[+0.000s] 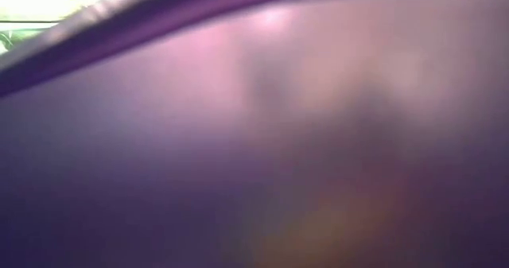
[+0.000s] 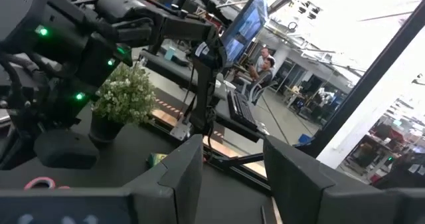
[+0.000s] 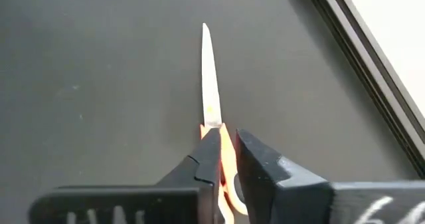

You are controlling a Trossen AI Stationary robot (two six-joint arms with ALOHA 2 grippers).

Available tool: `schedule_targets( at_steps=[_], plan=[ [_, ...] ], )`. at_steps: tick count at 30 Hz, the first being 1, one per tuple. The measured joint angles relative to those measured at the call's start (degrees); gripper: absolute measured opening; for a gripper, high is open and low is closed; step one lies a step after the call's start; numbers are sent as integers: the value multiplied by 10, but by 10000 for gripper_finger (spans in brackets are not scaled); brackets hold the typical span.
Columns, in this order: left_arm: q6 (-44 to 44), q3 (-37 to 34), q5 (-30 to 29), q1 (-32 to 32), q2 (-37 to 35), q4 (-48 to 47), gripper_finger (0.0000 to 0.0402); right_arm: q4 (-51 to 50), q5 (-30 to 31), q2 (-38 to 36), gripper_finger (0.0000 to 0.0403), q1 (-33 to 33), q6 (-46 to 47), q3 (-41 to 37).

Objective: Pack school essentials
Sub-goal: Put the scissors into the purple supply box

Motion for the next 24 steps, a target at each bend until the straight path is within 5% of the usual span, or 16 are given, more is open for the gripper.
schedule_targets(
  at_steps=[14,24],
  plan=[
    [0,0,3,0,-11,-4,141,-5,-19,63,201,0,-24,-8],
    [0,0,3,0,-12,-2,141,-12,-16,106,221,-4,-44,-9]
  ],
)
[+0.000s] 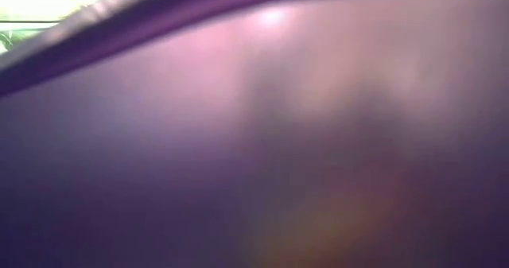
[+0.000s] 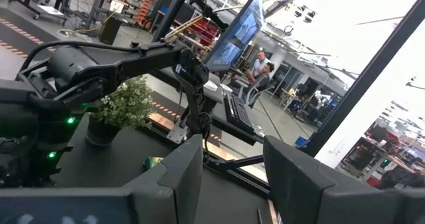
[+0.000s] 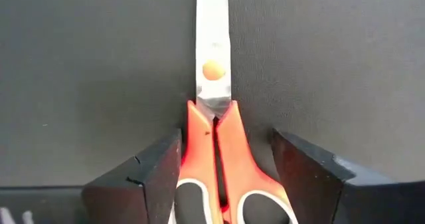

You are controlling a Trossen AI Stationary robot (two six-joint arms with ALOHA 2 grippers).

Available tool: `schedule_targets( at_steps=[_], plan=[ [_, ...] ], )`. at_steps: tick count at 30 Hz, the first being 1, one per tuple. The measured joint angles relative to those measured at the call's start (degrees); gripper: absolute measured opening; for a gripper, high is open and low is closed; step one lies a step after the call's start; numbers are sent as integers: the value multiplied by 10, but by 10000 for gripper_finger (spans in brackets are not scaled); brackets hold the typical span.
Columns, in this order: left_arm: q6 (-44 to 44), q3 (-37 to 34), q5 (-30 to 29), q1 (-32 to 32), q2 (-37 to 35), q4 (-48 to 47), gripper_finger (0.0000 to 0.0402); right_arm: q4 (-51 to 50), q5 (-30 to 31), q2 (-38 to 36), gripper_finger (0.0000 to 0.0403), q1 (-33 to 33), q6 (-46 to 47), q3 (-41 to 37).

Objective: Pack school essentials
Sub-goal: Put the scissors into the purple supply box

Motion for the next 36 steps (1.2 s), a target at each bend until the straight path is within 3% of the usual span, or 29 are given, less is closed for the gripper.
schedule_targets(
  at_steps=[7,17,36],
  plan=[
    [0,0,0,0,3,0,141,1,3,17,191,1,-1,0],
    [0,0,0,0,0,0,141,-8,30,38,98,21,-21,-1],
    [0,0,1,0,-2,0,141,-22,-1,-19,79,23,-5,-4]
  ],
)
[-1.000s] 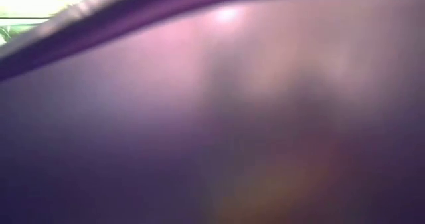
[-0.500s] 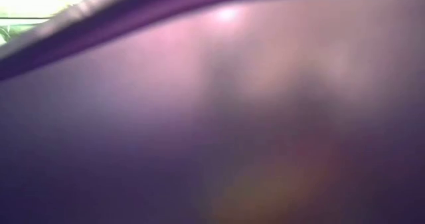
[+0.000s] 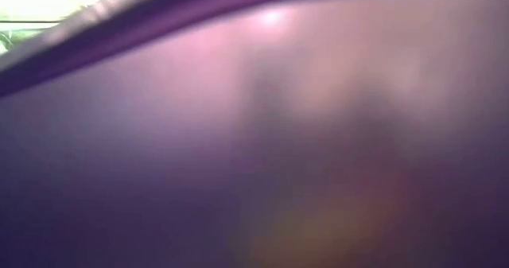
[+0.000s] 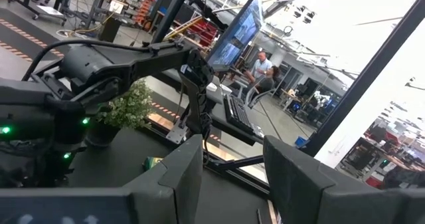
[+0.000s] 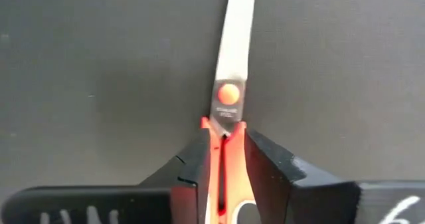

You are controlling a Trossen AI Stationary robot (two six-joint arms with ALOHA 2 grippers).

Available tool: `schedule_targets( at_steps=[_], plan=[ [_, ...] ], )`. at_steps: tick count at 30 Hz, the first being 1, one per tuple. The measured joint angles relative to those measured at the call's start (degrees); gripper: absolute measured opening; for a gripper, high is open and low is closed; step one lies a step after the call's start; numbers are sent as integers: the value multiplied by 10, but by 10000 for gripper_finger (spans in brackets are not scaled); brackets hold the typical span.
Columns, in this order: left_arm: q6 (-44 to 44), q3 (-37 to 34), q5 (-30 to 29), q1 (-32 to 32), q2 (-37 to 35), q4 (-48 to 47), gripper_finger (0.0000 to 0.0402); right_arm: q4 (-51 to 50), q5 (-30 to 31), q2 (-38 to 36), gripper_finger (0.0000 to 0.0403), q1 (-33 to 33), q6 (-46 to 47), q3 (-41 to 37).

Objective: Pack school essentials
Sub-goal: Put the scissors into the purple supply box

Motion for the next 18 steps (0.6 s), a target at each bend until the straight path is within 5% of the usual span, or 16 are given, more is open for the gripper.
schedule_targets(
  at_steps=[8,18],
  plan=[
    [-1,0,1,0,0,0,141,1,-7,-1,52,0,23,-1],
    [0,0,2,0,0,0,141,18,0,4,162,0,30,-1]
  ],
)
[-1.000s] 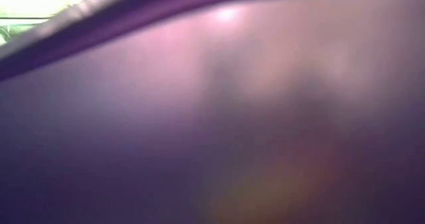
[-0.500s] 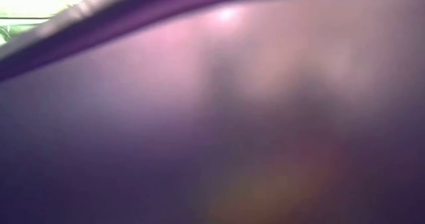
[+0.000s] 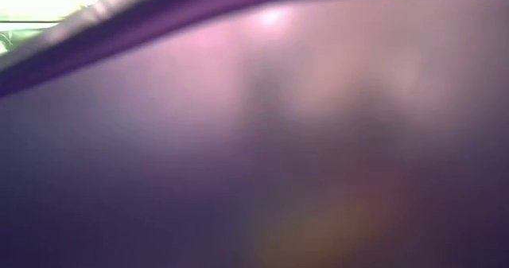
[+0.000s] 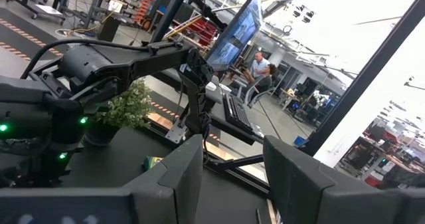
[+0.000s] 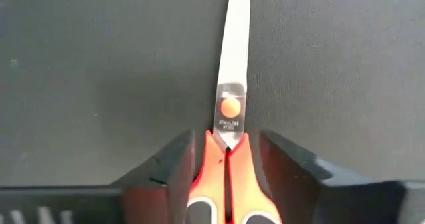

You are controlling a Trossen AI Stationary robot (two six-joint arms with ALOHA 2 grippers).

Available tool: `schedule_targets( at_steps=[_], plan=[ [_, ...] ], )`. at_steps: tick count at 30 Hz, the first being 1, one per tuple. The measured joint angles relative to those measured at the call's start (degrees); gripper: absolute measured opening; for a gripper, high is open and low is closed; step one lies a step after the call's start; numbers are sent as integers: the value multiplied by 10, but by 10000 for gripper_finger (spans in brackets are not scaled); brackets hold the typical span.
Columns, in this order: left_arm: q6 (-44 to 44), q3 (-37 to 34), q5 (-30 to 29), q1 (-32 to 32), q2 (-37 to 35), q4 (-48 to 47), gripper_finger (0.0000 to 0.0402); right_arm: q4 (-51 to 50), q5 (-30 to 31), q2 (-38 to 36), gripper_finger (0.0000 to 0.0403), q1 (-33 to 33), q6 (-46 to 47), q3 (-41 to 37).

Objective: Pack school essentials
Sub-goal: Put the scissors into the purple supply box

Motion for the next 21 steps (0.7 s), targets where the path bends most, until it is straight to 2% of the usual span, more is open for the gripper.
schedule_targets(
  at_steps=[4,8,12,18,21],
  plan=[
    [0,0,0,0,0,0,141,5,8,15,198,0,0,-1],
    [0,0,1,0,0,0,141,1,8,24,200,0,1,-1],
    [0,0,1,0,0,-5,141,-10,9,26,167,1,-2,-2],
    [0,0,1,0,0,-11,141,-13,8,26,84,1,-4,-20],
    [0,0,1,0,0,-13,141,-23,8,26,76,1,-4,-33]
  ],
)
